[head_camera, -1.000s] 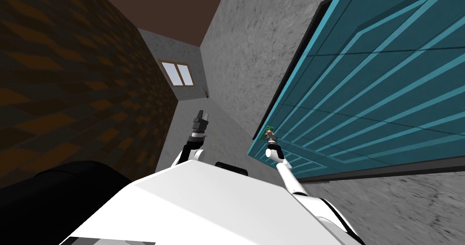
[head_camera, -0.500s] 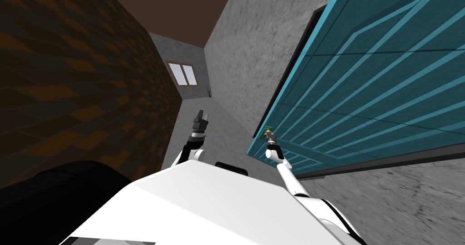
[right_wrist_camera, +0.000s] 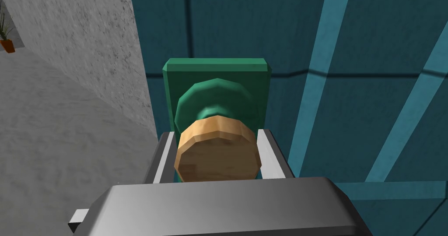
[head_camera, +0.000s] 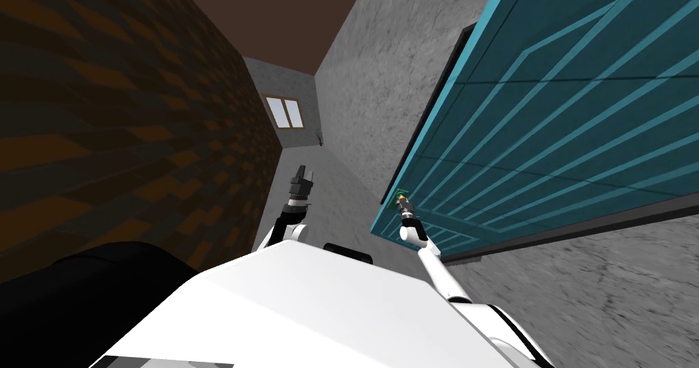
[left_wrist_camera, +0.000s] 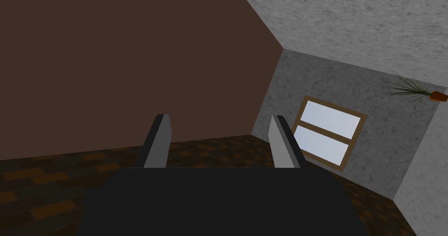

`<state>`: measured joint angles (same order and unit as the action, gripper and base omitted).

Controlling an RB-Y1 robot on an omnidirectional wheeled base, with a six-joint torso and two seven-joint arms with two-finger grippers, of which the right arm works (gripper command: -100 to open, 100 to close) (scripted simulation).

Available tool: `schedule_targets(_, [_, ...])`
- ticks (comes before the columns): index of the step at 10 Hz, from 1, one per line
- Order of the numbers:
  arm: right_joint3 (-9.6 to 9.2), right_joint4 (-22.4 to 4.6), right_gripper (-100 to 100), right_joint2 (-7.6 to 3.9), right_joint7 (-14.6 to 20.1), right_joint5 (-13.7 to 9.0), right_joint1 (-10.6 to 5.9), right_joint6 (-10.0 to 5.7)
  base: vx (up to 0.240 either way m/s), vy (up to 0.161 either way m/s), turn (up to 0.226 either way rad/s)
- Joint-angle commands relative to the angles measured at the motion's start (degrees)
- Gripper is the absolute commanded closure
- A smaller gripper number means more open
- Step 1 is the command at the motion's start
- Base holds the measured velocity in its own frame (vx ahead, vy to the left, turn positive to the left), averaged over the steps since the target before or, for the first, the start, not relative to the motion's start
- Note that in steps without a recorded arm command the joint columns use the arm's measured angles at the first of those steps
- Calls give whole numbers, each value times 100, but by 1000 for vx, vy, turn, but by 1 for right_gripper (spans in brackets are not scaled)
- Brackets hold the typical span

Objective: Pull the door open

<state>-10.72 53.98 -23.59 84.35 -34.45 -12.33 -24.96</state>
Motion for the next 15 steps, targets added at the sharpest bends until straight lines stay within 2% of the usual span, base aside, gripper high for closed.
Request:
schedule_targets(1, [-126, 2, 100, -63, 131, 36, -24, -57, -215, -87, 96])
schedule_targets(3, [-222, 61, 100, -117, 220, 61, 7, -65, -183, -77, 71])
schedule_targets(4, [-207, 7, 100, -94, 194, 56, -19, -61, -79, -26, 27])
schedule_targets(5, [-331, 56, 100, -160, 300, 81, 19, -83, -123, -52, 61])
schedule_targets(8, [-521, 158, 100, -293, 473, 116, 66, -135, -196, -80, 80])
schedule_targets(13, [-929, 376, 100, -578, 843, 193, 167, -246, -201, -99, 78])
schedule_targets(14, [-876, 368, 100, -539, 781, 182, 153, -205, -101, -42, 33])
schedule_targets(15, [-1039, 433, 100, -645, 925, 221, 205, -266, -121, -41, 62])
